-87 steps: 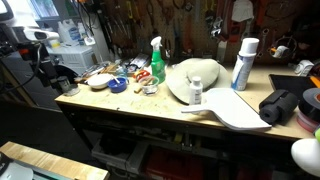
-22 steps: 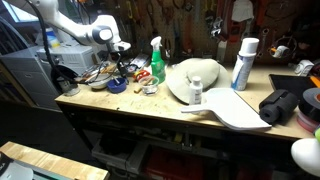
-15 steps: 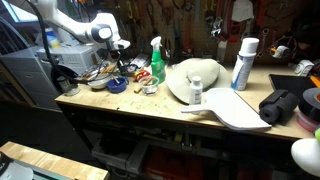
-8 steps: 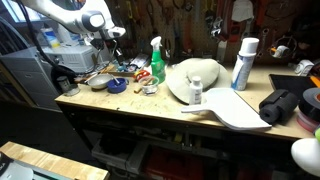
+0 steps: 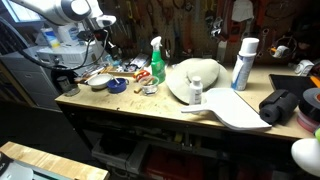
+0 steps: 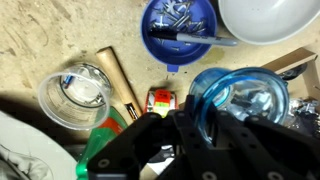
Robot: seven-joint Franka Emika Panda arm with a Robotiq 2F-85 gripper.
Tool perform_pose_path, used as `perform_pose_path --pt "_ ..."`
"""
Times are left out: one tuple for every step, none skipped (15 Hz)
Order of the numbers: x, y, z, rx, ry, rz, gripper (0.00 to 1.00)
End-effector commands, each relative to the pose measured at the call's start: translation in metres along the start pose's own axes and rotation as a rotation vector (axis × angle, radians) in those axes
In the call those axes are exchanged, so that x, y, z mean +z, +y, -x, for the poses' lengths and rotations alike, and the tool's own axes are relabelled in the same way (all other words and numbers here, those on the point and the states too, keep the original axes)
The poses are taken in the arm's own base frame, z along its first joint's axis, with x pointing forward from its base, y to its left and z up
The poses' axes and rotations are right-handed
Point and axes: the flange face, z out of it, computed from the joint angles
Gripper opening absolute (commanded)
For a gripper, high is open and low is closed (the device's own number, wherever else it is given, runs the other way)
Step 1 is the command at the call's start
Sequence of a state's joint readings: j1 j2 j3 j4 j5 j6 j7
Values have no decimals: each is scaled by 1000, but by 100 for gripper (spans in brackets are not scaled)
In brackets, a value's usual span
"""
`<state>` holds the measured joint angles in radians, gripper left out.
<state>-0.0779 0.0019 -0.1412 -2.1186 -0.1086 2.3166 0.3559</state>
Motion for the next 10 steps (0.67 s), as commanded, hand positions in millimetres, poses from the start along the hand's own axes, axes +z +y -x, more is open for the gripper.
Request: perform_pose_path --pt "1 36 32 86 -22 11 11" --pt "5 46 39 121 -38 8 11" --pt "10 59 45 173 -53 5 11" --pt "14 72 51 224 -69 2 11" --pt "20 89 55 291 -83 -2 11" --pt "24 103 58 341 -97 -9 11" --pt "27 115 62 386 -123 -35 11" --pt "29 96 47 301 -109 5 12" --pt "32 108 51 338 -122 -4 12" --pt "33 116 53 359 -127 -8 12"
